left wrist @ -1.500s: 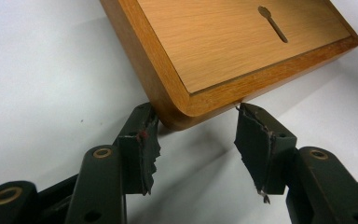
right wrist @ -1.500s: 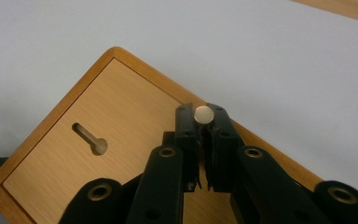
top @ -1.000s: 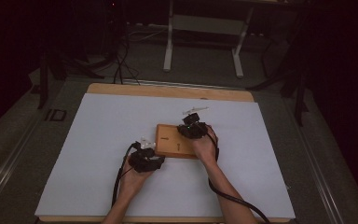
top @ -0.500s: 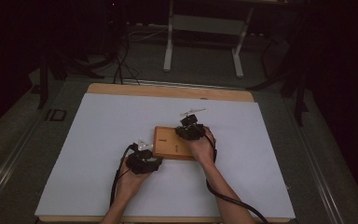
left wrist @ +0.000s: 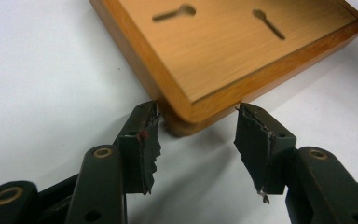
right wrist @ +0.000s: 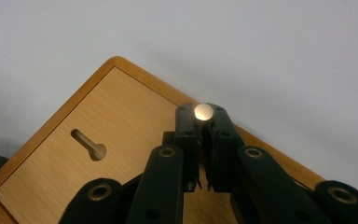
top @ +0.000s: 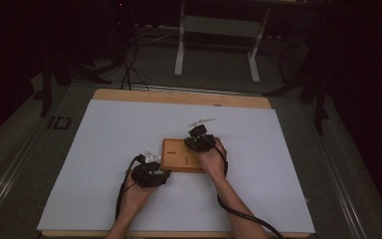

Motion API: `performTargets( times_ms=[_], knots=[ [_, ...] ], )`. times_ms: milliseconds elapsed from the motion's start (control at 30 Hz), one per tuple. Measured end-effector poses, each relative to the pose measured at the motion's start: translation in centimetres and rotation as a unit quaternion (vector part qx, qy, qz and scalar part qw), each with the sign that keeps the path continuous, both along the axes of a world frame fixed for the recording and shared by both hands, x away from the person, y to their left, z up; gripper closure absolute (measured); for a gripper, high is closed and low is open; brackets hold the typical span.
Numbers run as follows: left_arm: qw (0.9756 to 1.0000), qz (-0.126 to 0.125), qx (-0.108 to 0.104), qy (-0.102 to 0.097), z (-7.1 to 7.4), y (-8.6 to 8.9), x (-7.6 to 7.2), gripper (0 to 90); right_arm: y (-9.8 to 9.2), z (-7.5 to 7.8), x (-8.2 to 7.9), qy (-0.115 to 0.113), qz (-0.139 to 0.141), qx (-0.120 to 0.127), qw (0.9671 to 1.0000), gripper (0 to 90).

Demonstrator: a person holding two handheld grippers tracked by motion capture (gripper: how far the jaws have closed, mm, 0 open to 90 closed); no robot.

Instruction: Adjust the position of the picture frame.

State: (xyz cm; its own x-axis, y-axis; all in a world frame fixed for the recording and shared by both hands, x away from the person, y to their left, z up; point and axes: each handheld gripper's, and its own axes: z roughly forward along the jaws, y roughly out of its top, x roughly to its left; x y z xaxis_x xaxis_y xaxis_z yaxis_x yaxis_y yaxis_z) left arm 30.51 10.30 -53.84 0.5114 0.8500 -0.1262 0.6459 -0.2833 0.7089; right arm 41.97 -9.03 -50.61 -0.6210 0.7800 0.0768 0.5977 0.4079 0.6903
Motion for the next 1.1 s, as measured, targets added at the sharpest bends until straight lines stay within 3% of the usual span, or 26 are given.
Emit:
performTargets(
  times_ms=[633,767,833,1100],
  knots=[
    [1.0,0.002,-0.008,0.002,0.0,0.6,-0.1,51.3,0.5,-0.1,-0.4,0.001,-0.02,-0.002,0.9998,85.0],
    [1.0,0.001,-0.007,-0.001,0.0,0.5,-0.2,52.2,0.1,-0.3,-0.3,-0.004,0.0,0.009,1.0,84.8],
    [1.0,0.003,-0.005,-0.001,0.0,0.4,-0.2,52.2,-0.2,-0.4,0.1,-0.006,0.023,0.012,0.9996,84.9],
    [1.0,0.001,0.0,0.0,0.1,0.2,-0.4,55.2,-0.5,-0.5,0.5,-0.005,0.043,0.016,0.9989,84.7]
  ],
)
